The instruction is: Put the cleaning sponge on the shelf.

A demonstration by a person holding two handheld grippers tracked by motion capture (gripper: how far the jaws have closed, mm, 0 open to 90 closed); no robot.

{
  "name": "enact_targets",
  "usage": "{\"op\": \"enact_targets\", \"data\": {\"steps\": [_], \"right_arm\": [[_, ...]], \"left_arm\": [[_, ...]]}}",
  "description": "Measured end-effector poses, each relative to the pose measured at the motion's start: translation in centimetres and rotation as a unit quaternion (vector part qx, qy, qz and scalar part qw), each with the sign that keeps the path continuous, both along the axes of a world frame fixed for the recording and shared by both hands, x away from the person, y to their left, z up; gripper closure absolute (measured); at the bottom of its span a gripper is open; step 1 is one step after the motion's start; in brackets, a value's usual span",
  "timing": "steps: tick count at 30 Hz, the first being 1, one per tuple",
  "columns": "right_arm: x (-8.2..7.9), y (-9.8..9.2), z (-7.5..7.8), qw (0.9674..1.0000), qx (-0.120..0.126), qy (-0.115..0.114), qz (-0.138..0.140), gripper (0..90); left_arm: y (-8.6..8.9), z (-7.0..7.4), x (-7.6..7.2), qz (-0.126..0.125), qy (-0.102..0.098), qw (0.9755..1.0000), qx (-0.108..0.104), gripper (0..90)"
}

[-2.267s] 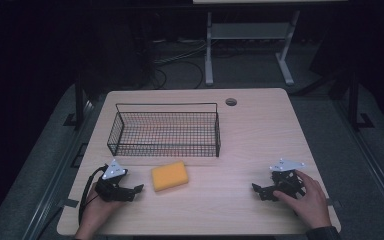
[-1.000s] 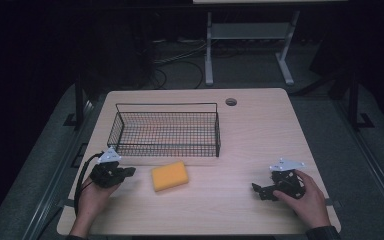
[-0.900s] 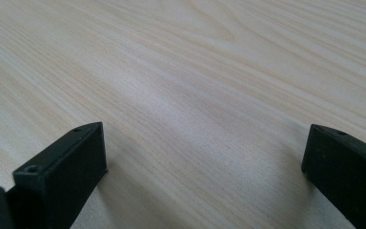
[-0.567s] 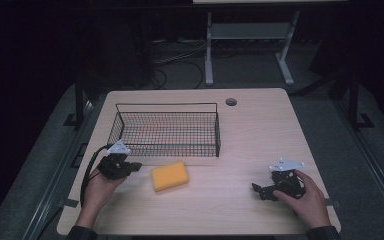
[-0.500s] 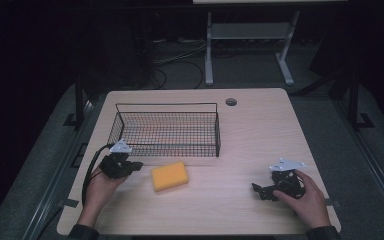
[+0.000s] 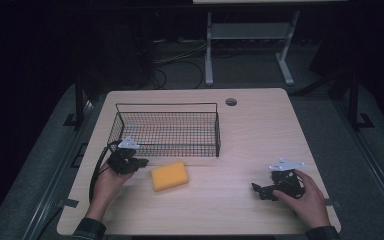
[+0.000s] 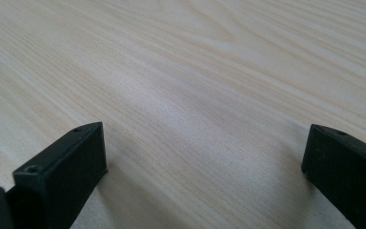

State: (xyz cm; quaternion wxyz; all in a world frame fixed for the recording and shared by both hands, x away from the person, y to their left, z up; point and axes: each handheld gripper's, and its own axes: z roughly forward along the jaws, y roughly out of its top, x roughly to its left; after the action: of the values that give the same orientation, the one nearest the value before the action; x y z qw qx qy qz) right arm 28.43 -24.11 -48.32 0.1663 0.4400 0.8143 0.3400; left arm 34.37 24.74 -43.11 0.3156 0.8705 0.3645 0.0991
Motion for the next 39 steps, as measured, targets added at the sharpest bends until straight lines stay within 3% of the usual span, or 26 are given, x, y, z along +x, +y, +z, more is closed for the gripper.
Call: {"op": "enact_targets", "data": {"steps": [14,39], "right_arm": [[0.0,0.0,0.0,1.0000,0.000,0.000,-0.001,0.3],[0.0,0.0,0.0,1.0000,0.000,0.000,-0.001,0.3]], "left_arm": [[-1.3,-0.8,-0.1,-0.018,0.014,0.9996,0.015,89.7],[-2.8,-1.0,-1.8,-0.046,0.030,0.9983,0.016,89.7]]}}
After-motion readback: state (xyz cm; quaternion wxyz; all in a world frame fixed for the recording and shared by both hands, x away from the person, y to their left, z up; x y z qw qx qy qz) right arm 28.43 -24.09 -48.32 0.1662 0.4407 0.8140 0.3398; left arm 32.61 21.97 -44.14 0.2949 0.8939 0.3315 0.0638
